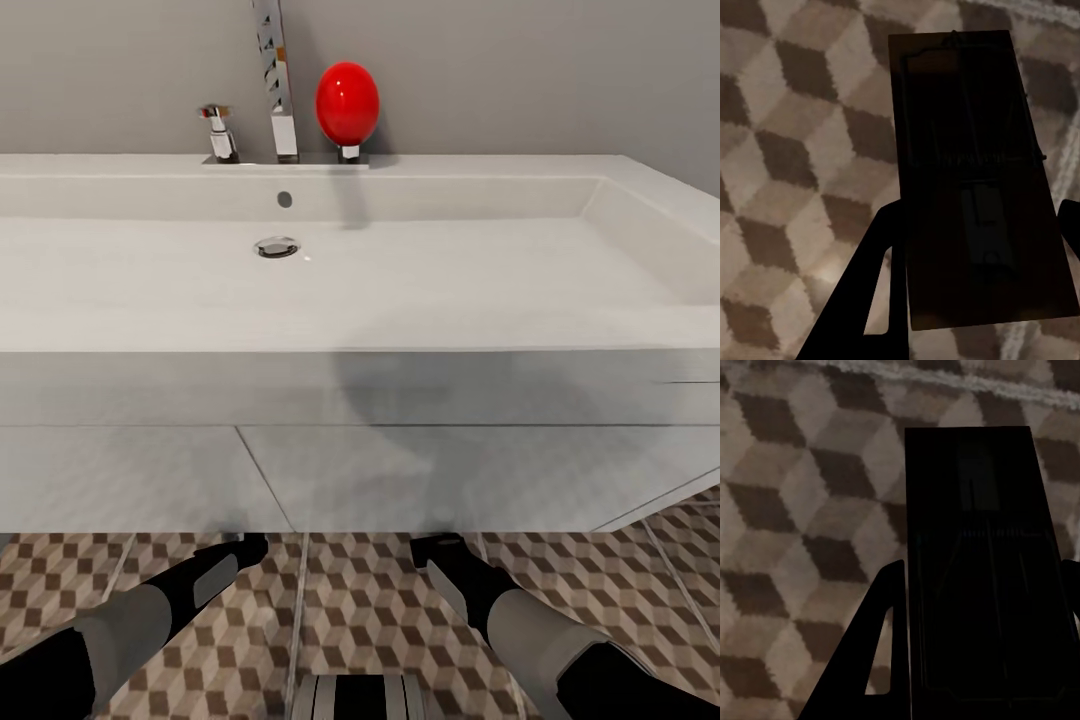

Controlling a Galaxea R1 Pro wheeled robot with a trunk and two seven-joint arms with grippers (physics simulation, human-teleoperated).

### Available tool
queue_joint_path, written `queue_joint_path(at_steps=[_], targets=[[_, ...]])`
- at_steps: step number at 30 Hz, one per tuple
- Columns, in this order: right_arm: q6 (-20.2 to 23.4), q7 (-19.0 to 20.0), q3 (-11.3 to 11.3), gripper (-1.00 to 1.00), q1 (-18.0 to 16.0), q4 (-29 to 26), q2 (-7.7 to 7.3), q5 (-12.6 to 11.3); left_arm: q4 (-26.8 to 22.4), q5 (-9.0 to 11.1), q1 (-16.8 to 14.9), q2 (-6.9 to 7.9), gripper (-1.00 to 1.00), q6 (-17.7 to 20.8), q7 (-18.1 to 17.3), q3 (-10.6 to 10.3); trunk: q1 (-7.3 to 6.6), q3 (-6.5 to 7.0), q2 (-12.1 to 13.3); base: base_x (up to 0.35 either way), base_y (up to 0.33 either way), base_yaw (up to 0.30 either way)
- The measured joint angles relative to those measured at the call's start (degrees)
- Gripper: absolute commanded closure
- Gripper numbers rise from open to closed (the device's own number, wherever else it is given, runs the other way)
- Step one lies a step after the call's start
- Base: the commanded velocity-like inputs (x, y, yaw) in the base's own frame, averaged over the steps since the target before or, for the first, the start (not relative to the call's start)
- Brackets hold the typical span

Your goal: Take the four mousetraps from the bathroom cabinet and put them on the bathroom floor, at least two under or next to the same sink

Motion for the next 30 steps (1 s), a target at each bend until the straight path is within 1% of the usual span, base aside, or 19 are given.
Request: queue_joint_path(at_steps=[30], targets=[[0.0,0.0,0.0,1.00,0.0,0.0,-0.06,-0.1,0.0,0.0,0.0,-0.09,1.00,0.0,-0.1,0.0,0.00,-1.97,0.0,0.000,0.000,0.000]])
